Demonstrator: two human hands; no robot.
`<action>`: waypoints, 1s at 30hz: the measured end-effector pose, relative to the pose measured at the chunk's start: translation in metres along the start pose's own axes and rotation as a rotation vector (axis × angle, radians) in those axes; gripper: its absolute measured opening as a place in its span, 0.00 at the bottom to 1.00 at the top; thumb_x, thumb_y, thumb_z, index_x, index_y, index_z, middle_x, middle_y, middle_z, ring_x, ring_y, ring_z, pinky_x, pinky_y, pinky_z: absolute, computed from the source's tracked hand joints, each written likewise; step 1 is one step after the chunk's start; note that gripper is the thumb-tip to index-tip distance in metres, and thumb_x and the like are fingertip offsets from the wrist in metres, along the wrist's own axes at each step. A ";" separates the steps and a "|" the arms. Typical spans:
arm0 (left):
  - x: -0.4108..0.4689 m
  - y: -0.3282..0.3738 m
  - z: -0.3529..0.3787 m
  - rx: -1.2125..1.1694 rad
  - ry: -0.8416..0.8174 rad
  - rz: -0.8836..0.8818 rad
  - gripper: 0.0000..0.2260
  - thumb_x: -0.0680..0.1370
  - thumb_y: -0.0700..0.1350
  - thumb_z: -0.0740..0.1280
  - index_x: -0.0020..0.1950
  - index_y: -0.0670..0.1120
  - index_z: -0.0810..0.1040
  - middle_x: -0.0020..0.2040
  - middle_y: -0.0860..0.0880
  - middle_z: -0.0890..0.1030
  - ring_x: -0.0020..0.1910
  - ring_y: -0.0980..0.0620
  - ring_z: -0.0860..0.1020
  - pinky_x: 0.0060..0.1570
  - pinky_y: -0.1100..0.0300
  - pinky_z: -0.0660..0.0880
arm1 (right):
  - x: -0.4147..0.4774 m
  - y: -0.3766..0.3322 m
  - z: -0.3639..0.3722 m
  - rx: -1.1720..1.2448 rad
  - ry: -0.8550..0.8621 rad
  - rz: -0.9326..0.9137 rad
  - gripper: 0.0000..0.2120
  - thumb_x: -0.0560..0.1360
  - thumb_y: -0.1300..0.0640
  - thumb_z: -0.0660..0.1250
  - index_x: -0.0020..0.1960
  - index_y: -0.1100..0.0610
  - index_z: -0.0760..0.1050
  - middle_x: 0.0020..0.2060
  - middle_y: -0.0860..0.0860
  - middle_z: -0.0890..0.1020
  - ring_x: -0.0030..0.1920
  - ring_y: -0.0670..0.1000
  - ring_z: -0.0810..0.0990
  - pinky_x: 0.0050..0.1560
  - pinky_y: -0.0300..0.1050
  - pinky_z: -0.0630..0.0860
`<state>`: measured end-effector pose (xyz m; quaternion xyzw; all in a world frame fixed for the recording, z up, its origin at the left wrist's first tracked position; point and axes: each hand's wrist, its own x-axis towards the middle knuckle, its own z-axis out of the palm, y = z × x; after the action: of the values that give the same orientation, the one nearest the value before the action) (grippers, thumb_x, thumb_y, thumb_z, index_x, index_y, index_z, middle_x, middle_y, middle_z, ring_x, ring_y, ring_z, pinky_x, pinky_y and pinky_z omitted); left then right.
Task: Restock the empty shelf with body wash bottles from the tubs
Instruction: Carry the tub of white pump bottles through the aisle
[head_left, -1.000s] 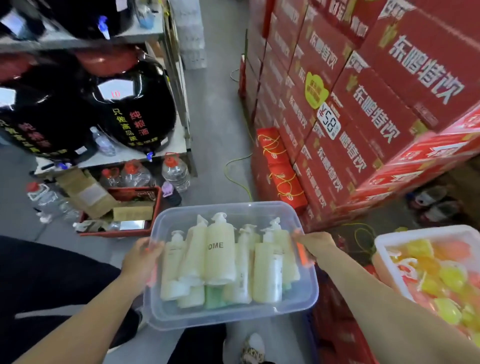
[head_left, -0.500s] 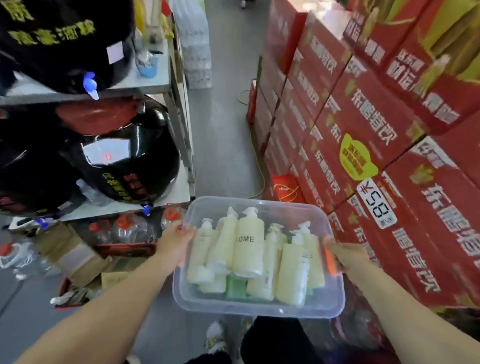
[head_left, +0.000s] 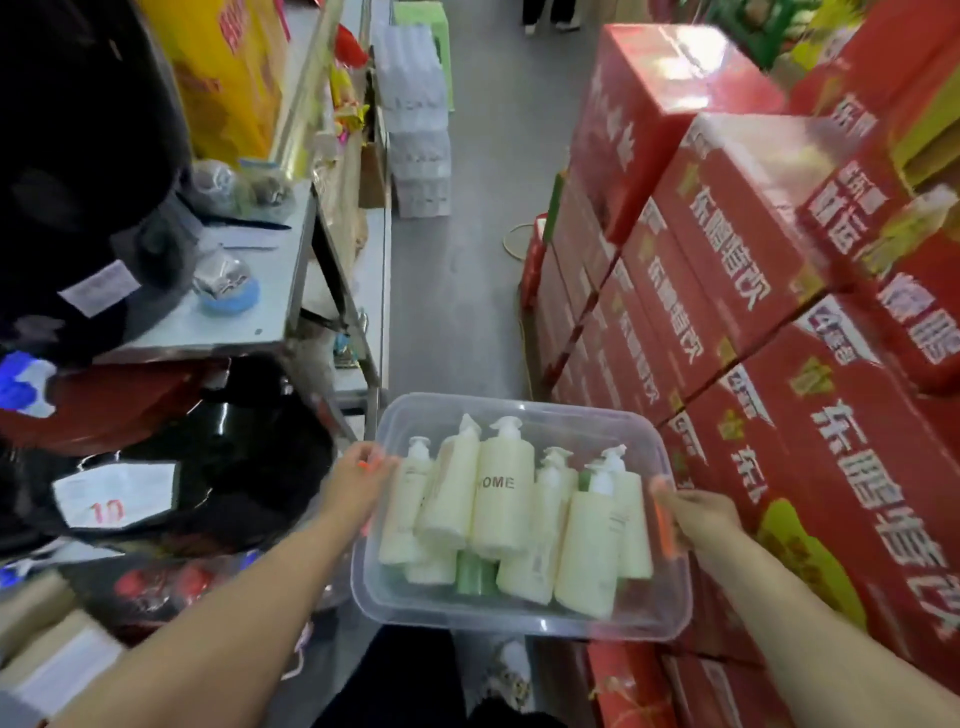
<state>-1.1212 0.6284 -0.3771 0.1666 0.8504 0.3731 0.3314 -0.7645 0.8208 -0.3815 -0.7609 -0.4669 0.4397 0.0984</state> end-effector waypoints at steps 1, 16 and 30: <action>0.021 0.009 0.003 -0.006 0.001 -0.017 0.05 0.77 0.48 0.69 0.46 0.49 0.76 0.38 0.54 0.76 0.38 0.53 0.73 0.34 0.63 0.66 | 0.011 -0.022 0.003 -0.013 0.002 -0.015 0.19 0.71 0.44 0.75 0.34 0.59 0.81 0.22 0.54 0.78 0.26 0.55 0.77 0.38 0.53 0.81; 0.293 0.153 0.016 -0.198 0.046 -0.101 0.10 0.74 0.46 0.72 0.50 0.44 0.77 0.42 0.46 0.79 0.42 0.49 0.75 0.41 0.59 0.69 | 0.162 -0.283 0.088 -0.089 0.091 -0.142 0.12 0.73 0.50 0.74 0.52 0.56 0.81 0.44 0.52 0.81 0.44 0.54 0.78 0.33 0.41 0.69; 0.469 0.282 0.023 -0.140 0.256 -0.150 0.08 0.79 0.45 0.67 0.57 0.46 0.74 0.50 0.47 0.75 0.36 0.48 0.72 0.23 0.68 0.66 | 0.351 -0.514 0.168 -0.073 -0.128 -0.233 0.16 0.66 0.47 0.77 0.51 0.48 0.79 0.49 0.50 0.83 0.49 0.55 0.82 0.55 0.54 0.80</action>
<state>-1.4347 1.0769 -0.3851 0.0304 0.8677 0.4237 0.2582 -1.1508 1.3369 -0.3961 -0.6749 -0.5733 0.4557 0.0909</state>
